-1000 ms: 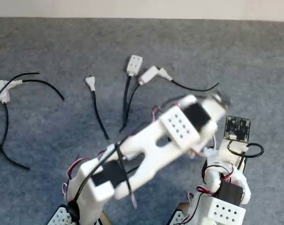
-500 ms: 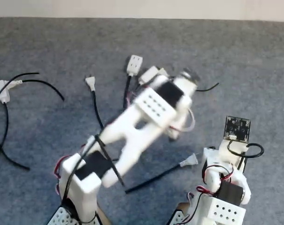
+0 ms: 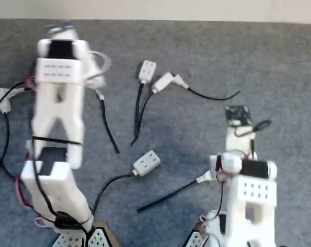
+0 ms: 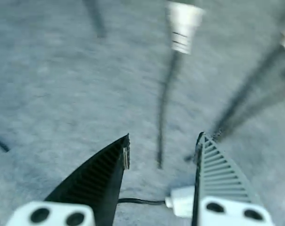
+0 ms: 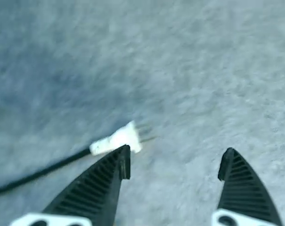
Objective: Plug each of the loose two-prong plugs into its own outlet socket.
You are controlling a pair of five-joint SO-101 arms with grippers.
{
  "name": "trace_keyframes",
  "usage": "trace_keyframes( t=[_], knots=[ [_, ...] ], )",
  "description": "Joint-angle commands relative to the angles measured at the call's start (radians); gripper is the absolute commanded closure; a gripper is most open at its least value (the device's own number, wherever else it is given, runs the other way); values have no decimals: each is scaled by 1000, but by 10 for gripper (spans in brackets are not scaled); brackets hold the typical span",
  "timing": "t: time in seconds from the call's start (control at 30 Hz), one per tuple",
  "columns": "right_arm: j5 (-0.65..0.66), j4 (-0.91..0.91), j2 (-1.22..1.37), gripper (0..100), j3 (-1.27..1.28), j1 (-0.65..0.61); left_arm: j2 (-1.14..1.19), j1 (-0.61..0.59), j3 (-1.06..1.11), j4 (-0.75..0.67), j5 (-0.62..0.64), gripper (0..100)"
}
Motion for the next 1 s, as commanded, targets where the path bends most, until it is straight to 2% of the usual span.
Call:
trace_keyframes(
  t=[0.0, 0.1, 0.2, 0.23, 0.27, 0.43, 0.6, 0.63, 0.73, 0.87, 0.97],
  knots=[
    [-110, 56, 107, 706, -104, -114, -50, -96, 33, 3, 9, 776],
    [-138, 62, 128, 707, -105, -145, -50, -136, 73, 0, 8, 776],
    [-224, 82, 127, 707, -104, -143, -50, -159, 88, 0, 8, 776],
    [-206, 91, 127, 707, -102, -151, -50, -168, 88, -3, 8, 776],
    [-123, 99, 128, 713, -102, -183, -50, -174, 90, -12, 8, 776],
    [512, 133, 128, 838, -102, -318, -50, -191, 90, -20, -34, 776],
    [1142, -128, 137, 919, -41, -314, -50, -203, 133, -21, -115, 776],
    [1204, -142, 137, 921, -2, -311, -50, -208, 143, -26, -126, 776],
    [1220, -122, 140, 921, 38, -303, -50, -242, 162, -28, -173, 776],
    [1418, -81, 217, 921, 41, -289, -50, -291, 165, -48, -215, 776],
    [1496, -85, 315, 921, 35, -289, -50, -326, 165, -58, -236, 776]
  ],
)
